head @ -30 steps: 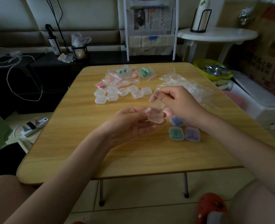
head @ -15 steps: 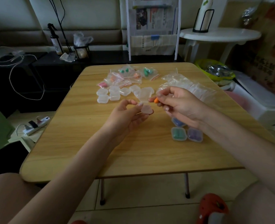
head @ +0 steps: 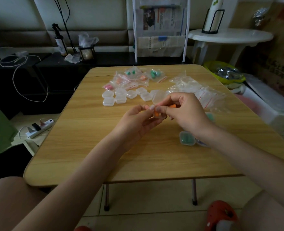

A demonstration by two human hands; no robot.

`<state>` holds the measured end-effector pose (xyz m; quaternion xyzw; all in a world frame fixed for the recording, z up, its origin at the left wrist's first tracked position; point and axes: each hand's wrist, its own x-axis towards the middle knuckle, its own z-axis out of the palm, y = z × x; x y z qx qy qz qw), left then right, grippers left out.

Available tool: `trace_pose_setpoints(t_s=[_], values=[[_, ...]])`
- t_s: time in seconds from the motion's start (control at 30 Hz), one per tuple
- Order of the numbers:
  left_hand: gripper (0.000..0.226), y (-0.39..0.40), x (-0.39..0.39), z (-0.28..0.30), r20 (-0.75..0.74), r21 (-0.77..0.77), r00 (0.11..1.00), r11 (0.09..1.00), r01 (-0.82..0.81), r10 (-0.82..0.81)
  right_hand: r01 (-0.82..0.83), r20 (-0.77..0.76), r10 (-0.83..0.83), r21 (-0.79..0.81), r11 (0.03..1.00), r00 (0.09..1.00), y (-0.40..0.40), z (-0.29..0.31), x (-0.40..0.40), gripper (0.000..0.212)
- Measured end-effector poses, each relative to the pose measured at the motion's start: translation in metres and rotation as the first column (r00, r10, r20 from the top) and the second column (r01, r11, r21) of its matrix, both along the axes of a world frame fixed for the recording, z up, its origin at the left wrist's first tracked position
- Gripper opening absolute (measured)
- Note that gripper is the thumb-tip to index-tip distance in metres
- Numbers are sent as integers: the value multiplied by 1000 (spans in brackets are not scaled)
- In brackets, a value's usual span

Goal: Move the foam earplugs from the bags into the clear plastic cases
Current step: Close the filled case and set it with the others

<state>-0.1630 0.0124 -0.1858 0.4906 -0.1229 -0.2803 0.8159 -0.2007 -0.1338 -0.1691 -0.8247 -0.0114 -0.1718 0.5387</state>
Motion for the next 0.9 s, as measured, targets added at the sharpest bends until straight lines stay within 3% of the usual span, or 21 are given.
trace_pose_setpoints(t_s=[0.3,0.37,0.47,0.7,0.8,0.9], values=[[20,-1,3,1,-109,-57,994,998,21,-27,-52,16,54,-92,994,998,-2,4,-1,11],[25,-1,4,1,-129,-67,992,998,0,-9,-13,74,16,-43,999,997,-3,4,0,11],[6,0,3,2,-139,-39,990,998,-43,37,17,69,-25,116,993,997,-7,7,1,15],[7,-3,3,1,-80,66,982,984,-167,172,-140,-118,169,224,965,979,-1,5,4,36],[6,-4,5,0,-62,93,973,972,-217,223,-160,-83,167,85,983,982,0,5,4,26],[9,-3,6,0,-55,102,970,968,-231,237,-118,-43,122,71,990,992,-2,1,6,13]])
